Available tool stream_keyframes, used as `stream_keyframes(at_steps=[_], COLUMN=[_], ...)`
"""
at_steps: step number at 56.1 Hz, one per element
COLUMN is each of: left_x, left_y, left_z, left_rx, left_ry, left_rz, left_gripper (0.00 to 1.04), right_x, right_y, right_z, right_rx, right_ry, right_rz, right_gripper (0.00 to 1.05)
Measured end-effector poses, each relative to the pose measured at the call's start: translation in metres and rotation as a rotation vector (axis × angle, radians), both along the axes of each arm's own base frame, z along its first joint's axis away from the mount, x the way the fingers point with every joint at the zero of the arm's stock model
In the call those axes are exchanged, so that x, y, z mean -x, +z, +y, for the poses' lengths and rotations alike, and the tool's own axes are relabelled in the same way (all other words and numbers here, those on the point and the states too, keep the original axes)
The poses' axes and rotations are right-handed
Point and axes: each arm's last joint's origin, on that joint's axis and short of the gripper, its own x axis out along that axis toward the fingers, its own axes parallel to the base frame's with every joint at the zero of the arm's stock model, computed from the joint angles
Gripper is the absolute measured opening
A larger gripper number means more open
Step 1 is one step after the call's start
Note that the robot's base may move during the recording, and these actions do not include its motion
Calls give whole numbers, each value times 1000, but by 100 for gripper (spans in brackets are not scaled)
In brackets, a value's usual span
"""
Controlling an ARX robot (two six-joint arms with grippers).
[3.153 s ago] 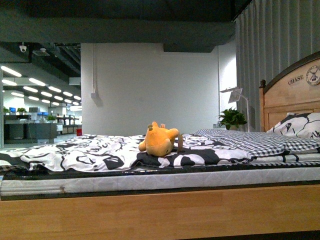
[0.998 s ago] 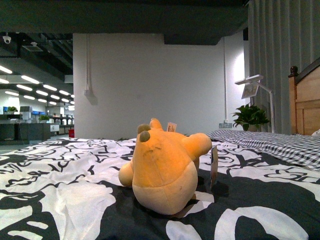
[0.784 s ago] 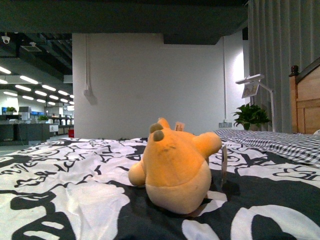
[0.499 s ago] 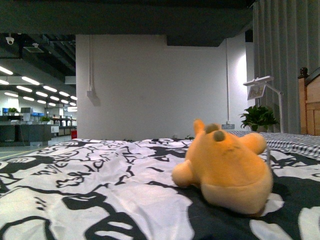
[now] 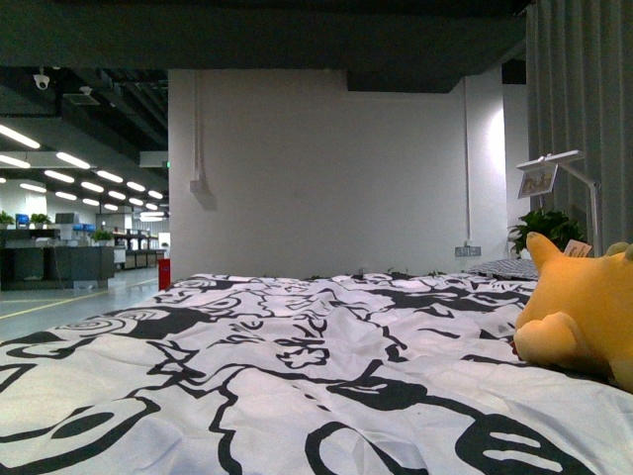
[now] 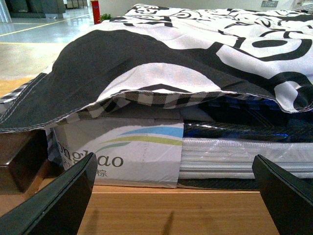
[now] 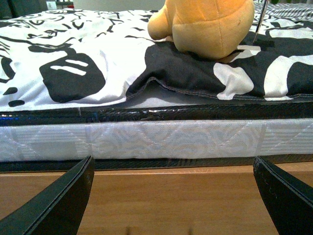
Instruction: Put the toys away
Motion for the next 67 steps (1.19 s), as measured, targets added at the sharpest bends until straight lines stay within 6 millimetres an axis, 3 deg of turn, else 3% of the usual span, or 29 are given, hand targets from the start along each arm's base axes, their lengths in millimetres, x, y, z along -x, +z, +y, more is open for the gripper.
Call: stream_keyframes(at_steps=[7, 15, 26, 34, 52, 60, 67], left_x=[0, 0, 0, 0, 0, 0, 0], left_y=[0, 0, 0, 0, 0, 0, 0], left_z=[0, 0, 0, 0, 0, 0, 0], left_rx=[0, 0, 0, 0, 0, 0, 0], left_ry=[0, 0, 0, -1, -1, -1, -1], left_rz=[0, 0, 0, 0, 0, 0, 0], left_gripper=[98, 98, 98, 98, 98, 98, 98], right_x=[0, -7, -30, -53, -112, -146, -164], right_y=[0, -3, 26, 47, 76, 80, 82], right_z=[0, -1, 3, 4, 11, 12, 12], right_rx=[-5, -121, -159, -155, -41, 43, 93], right_ry=[-9, -179, -163, -145, -169, -222, -232], right_rz=[3, 64, -39, -104, -235, -286, -304], right_gripper=[98, 98, 98, 98, 98, 98, 98])
